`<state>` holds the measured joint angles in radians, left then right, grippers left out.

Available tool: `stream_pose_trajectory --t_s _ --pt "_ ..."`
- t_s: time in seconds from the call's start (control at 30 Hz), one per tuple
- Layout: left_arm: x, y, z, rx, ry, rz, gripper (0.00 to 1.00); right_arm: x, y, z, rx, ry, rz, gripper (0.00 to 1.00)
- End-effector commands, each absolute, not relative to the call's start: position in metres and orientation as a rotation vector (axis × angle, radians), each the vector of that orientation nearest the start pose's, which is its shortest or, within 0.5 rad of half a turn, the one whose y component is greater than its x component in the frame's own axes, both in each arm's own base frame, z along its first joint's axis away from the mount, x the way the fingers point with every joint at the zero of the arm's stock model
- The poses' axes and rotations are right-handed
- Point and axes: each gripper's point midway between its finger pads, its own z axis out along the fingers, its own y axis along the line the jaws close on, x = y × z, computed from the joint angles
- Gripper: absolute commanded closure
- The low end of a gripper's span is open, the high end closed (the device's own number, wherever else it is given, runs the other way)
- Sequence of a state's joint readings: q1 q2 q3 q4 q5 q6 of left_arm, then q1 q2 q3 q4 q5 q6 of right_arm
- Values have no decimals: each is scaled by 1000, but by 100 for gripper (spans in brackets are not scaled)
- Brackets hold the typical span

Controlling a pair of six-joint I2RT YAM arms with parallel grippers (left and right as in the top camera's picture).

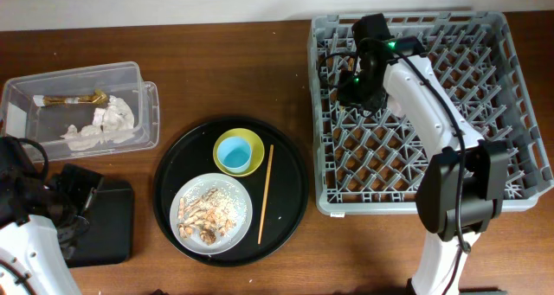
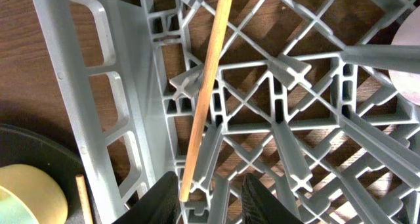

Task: Sort waste into correct bins and load items into the dishwasher rack
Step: 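Carry the chopstick with the right gripper and insert it in the rack, then return the right gripper to the tray and grasp the second chopstick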

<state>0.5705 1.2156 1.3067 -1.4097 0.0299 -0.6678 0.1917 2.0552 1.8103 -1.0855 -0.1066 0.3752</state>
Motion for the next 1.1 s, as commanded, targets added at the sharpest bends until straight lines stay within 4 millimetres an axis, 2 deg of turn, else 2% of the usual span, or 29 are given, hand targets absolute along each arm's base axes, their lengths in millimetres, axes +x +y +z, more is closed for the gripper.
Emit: stream_pose_trajectory --t_s 0.0,0.13,0.27,0.33,0.37,0.4,0.53,0.63,0.7,0.77,0.83,0.87,0.93,0.97,1.0,1.03,1.07 --pt "195 120 207 -1677 2344 -63 1 445 126 108 193 2907 263 66" --pt "195 120 207 -1677 2344 -62 1 447 118 94 245 2910 108 66" --pt "195 120 207 -1677 2344 -62 1 449 105 93 255 2890 -3 66" --pt "195 120 207 -1677 2344 -63 1 449 105 93 255 2889 -3 75" --pt "195 120 207 -1677 2344 -62 1 450 106 94 255 2887 -1 88" --pt "195 120 207 -1677 2344 -63 1 451 106 94 255 2883 1 96" --pt "195 120 207 -1677 2344 -63 1 453 104 102 263 2875 4 96" --pt "195 120 207 -1677 2344 -63 1 450 84 123 319 2895 -17 96" --pt "195 120 207 -1677 2344 -63 1 438 78 122 290 2949 -46 82" --pt "195 120 207 -1677 2344 -62 1 419 74 121 293 3022 -83 82" --pt "195 120 207 -1677 2344 -62 1 408 74 126 293 3052 -72 81" --pt "195 120 207 -1677 2345 -62 1 397 86 135 234 3085 35 81" --pt "195 120 207 -1677 2344 -63 1 376 127 159 -33 3113 421 77" --pt "195 120 207 -1677 2344 -62 1 359 149 173 -156 3108 623 69" --pt "195 120 207 -1677 2344 -62 1 353 156 173 -217 3119 630 57" --pt "195 120 207 -1677 2344 -62 1 345 165 168 -269 3143 611 33" --pt "195 120 207 -1677 2344 -63 1 331 180 161 -343 3173 605 28"
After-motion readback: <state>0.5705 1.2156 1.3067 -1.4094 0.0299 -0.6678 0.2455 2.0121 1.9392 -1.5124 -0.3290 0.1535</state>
